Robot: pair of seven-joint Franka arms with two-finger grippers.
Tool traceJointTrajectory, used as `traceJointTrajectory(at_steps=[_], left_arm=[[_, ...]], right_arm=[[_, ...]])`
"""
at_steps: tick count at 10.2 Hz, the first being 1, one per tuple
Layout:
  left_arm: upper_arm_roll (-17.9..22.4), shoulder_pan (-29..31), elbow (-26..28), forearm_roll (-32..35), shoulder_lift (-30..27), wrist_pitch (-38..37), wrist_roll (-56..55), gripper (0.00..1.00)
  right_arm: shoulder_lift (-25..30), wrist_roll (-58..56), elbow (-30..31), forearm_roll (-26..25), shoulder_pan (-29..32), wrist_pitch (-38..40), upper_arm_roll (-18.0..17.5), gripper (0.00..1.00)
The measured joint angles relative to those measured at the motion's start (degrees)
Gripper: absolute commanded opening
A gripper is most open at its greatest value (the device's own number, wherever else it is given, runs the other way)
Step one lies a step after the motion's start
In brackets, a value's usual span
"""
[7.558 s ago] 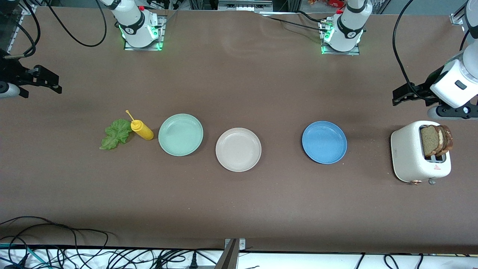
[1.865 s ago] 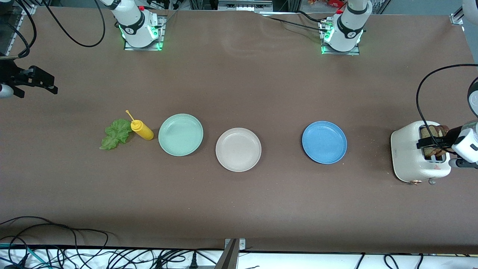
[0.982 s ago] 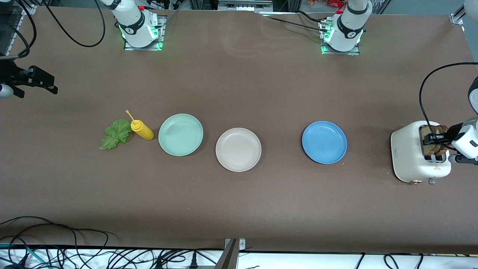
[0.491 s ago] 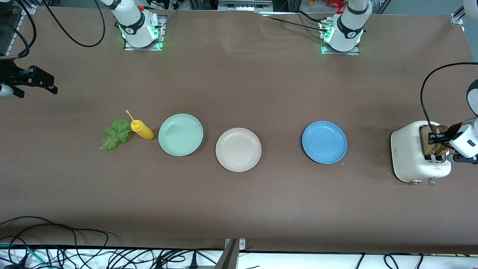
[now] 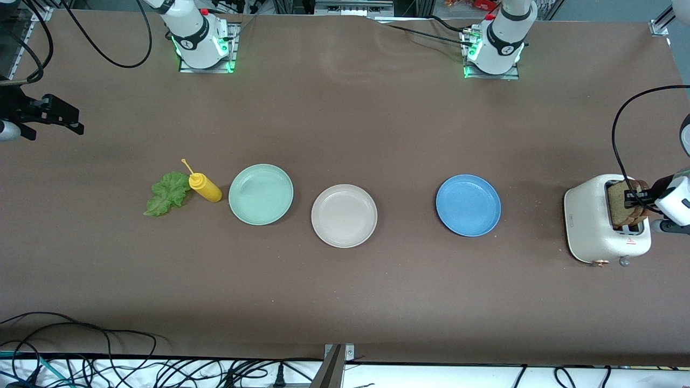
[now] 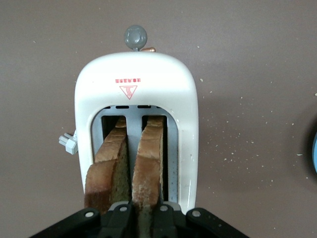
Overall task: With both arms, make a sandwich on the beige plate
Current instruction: 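Grasp the bread slice with the left gripper and lift it out, then carry the bread slice with the left gripper onto the beige plate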
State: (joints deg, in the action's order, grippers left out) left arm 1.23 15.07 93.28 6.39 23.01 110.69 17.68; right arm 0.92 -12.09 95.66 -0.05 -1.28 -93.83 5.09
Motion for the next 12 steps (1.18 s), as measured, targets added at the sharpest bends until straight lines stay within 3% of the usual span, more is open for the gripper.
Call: traceJointTrajectory(at_steps=[7,10,12], left_arm=[[-1.0,-4.9,-14.3,0.0,-0.9,-16.2,0.3,0.00],[-4.8,-7.1,-16.5,-0.8,-0.9,-18.5,0.3,0.00],[-6.6,-7.8,-16.6,-6.7,-0.8,-18.7,0.1,0.00]], right_arm=[[0.0,0.0,0.0,0.0,0.1,0.7,0.2,1.00],[0.0,0.0,-0.1,0.0,0.1,0.9,0.2,1.00],[0.0,0.0,-0.1,0.0,0.1,0.9,0.3,1.00]])
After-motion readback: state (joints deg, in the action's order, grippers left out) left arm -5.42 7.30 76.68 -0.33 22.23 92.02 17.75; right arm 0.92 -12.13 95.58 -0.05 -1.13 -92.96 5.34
